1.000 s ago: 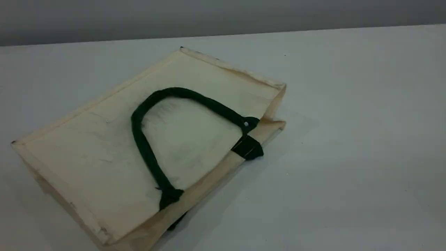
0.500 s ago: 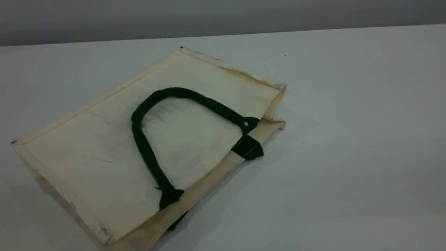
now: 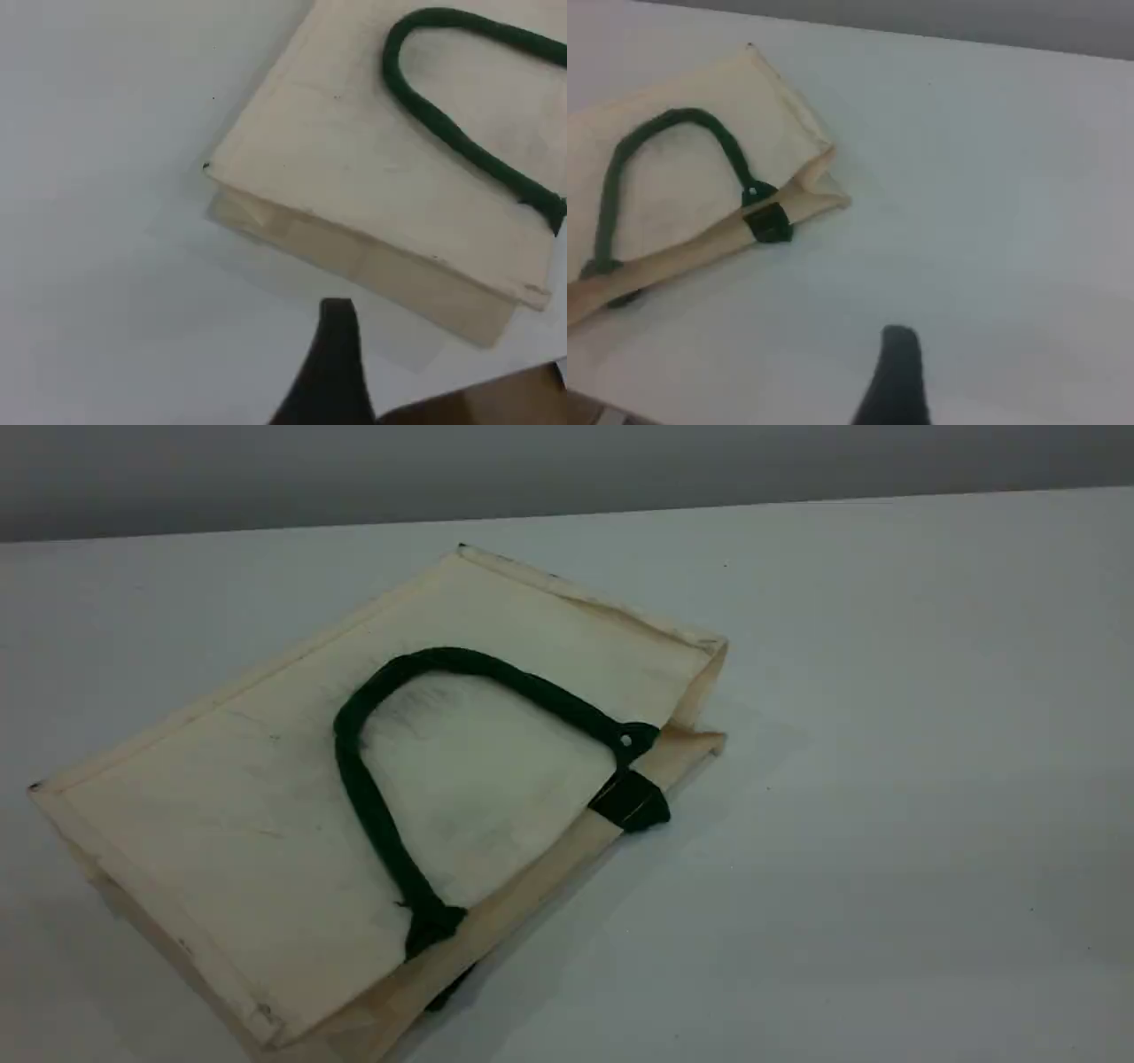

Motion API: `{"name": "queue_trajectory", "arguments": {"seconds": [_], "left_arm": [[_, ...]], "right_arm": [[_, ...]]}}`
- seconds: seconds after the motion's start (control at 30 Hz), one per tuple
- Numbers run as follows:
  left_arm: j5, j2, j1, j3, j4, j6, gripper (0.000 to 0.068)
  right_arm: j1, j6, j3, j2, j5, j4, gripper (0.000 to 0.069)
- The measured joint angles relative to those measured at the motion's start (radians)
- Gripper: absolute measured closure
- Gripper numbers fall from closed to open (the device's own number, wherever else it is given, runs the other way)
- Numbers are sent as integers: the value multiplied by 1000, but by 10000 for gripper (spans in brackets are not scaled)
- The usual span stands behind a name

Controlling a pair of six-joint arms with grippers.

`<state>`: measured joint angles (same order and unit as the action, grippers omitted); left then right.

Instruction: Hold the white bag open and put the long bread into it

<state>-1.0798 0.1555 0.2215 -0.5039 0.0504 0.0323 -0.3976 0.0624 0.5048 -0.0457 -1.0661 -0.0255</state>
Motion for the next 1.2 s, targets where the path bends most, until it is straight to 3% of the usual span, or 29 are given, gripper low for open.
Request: {"name": "queue_trajectory", "arguments": {"seconds": [0.17,0.33,0.53,0.63,0.8,1.2], "left_arm": [[0,0,0,0,1,0,99],[-1,0,-13,0,2,0,99],[-1,0,-125,0,2,0,99],[0,0,-181,0,2,0,99],[-1,-24,-238,0,2,0,99],[-3,-157,-241,0,4,0,99]], "right_arm": [[4,0,0,0,1,0,117],[104,0,0,0,1,-1,117],[292,-1,0,6,1,-1,117],[338,-1,0,42,1,-1,117],[339,-1,3,46,-1,-1,117],[338,-2,2,46,0,-2,117]]}}
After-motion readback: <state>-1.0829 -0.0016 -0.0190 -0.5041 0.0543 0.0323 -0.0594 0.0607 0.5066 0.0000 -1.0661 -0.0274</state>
